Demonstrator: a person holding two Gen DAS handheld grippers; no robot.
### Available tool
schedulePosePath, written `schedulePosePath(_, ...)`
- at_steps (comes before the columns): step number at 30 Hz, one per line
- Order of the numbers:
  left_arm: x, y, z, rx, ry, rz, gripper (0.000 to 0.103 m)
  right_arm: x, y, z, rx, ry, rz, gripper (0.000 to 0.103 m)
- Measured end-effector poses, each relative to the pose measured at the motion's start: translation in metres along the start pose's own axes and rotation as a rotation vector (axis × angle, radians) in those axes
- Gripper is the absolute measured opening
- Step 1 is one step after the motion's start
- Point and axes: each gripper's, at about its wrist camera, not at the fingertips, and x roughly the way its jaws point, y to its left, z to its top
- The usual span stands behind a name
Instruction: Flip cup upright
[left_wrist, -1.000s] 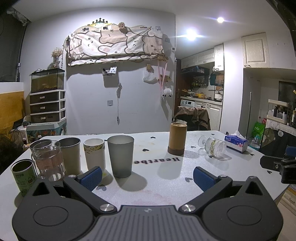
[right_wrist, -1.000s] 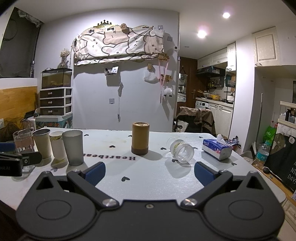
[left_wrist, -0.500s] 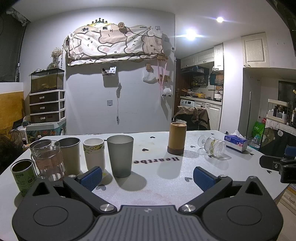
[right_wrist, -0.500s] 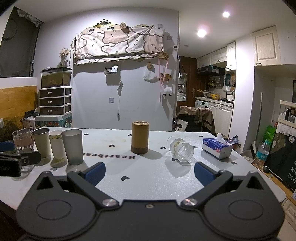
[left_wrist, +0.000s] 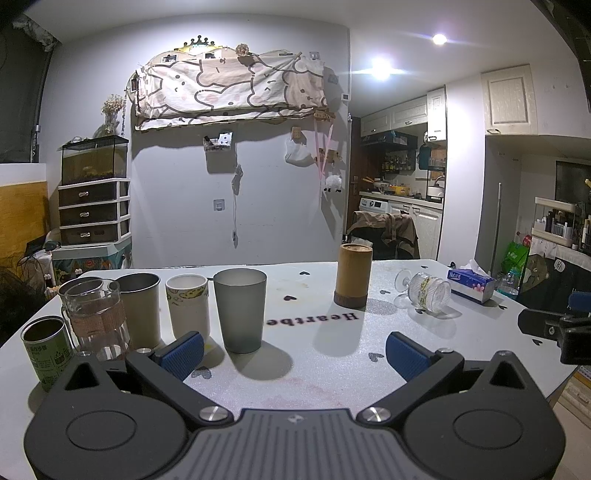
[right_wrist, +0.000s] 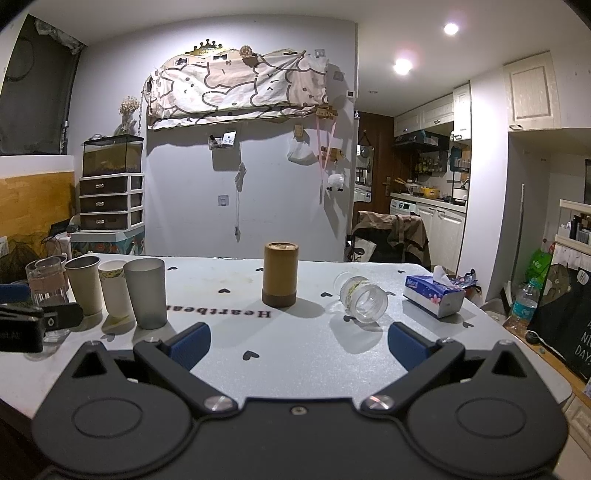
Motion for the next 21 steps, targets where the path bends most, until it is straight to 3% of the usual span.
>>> schedulePosePath(13, 0.000, 0.006, -0.006, -0.003, 0.003, -0.001, 0.103, 0.002, 0.002, 0.004, -0.001, -0.011, 0.006, 0.103)
schedulePosePath(21, 0.011, 0.002, -0.026, 0.001, 0.020, 0.000, 0.103, 0.044, 0.001, 0.031, 0.001, -0.051, 0.010, 0.103)
